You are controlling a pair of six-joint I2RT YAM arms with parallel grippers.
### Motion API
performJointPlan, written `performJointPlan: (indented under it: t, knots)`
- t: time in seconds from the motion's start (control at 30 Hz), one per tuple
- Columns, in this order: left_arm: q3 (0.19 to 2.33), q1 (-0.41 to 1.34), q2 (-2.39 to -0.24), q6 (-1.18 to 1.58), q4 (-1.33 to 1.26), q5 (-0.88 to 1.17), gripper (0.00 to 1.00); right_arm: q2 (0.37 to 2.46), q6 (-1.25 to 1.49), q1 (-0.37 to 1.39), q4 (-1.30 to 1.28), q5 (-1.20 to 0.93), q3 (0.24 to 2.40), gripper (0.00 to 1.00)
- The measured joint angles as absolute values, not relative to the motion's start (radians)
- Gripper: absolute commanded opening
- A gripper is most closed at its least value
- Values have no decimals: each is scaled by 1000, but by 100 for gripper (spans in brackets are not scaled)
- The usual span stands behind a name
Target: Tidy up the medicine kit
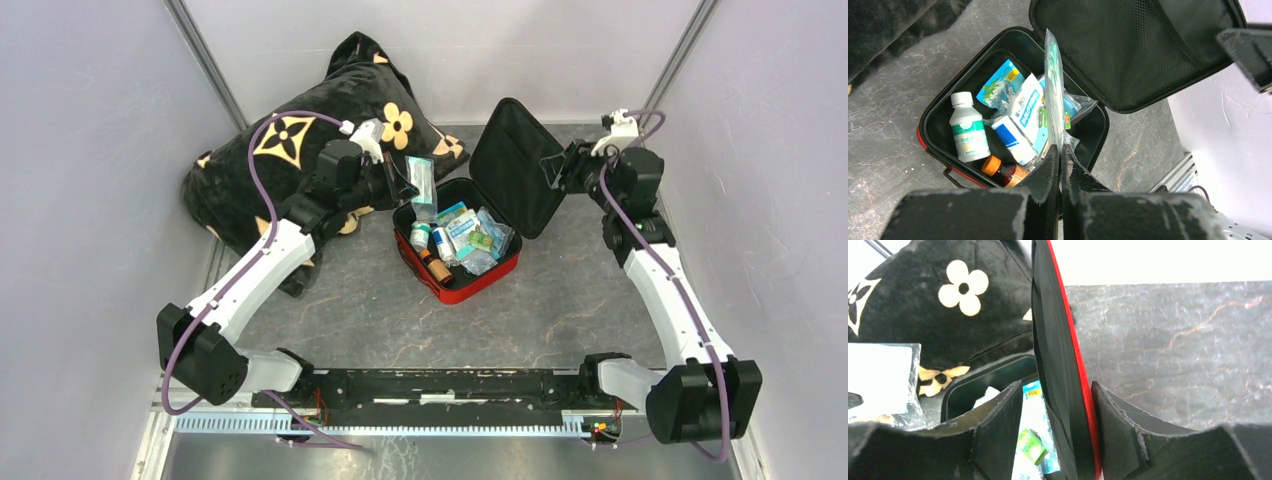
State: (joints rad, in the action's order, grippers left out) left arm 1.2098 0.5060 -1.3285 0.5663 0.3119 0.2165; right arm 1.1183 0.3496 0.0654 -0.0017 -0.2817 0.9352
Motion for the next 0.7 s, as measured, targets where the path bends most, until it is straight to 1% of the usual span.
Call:
performJointPlan:
  t: [0.13, 0.2, 0.47, 0.6, 0.7]
  knots:
    - [1209, 506, -1328, 566, 312, 217, 2, 1192, 302, 65, -67, -316, 1083, 60]
    - [1208, 506, -1328, 566, 311, 220, 2, 1246, 278, 65, -111, -340, 1163, 59]
    - [1187, 506, -1329, 566, 289, 242, 2, 1505, 184, 65, -375, -440, 1500, 50]
    - [1187, 506, -1329, 566, 281, 245, 2, 1572, 151, 65, -469, -466, 1579, 46]
    - [1187, 506, -1332, 566, 278, 246, 2, 1599, 133, 65, -526, -475, 1616, 39]
